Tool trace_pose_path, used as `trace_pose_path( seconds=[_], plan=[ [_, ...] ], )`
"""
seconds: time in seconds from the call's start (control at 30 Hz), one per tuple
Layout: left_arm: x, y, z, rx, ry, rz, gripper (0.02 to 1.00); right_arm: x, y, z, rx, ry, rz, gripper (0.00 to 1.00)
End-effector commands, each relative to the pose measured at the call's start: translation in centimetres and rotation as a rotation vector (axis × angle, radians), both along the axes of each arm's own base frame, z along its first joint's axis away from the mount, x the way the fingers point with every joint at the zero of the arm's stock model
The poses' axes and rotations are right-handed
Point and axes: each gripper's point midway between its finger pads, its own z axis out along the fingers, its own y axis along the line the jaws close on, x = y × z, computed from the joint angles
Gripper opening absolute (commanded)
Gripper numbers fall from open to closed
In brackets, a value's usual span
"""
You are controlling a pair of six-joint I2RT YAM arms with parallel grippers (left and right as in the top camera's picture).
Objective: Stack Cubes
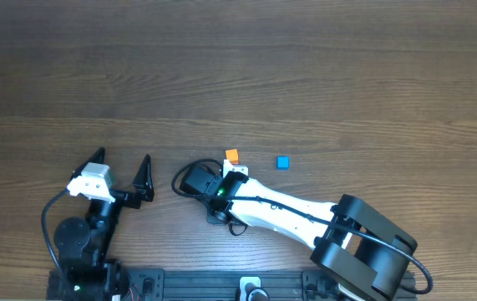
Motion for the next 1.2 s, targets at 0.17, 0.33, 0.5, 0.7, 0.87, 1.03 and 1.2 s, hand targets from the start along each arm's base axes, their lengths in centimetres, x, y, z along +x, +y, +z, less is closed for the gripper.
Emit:
trace_pose_path(
  seconds=[0.17,0.33,0.5,0.7,0.87,1.03,1.2],
  plan=[
    [0.0,0.0,-0.1,0.015,-0.004,-0.001,1.0,0.0,-0.3,2.2,0.001,-0.028,0.001,0.009],
    [0.0,0.0,-0.1,0.014,-0.003,-0.001,1.0,0.1,-0.5,5.0,0.019,-0.047,0.0,0.012],
    [0.0,0.0,-0.1,0.015,-0.004,-0.001,1.0,0.6,-0.8,8.9,-0.001,-0.059,0.034,0.012],
    [0.0,0.0,-0.1,0.015,-0.003,-0.001,0.998,3.3,-1.5,13.2,-0.026,-0.087,0.072,0.009],
    [0.0,0.0,-0.1,0.015,-0.004,-0.001,0.998,6.2,-2.3,14.8,-0.054,-0.082,0.075,0.012],
    [0.0,0.0,-0.1,0.015,-0.004,-0.001,1.0,8.4,-2.4,14.3,-0.074,-0.068,0.085,0.009],
    [0.0,0.0,-0.1,0.014,-0.004,-0.001,1.0,9.2,-1.8,12.9,-0.101,-0.041,0.1,0.009]
  ],
)
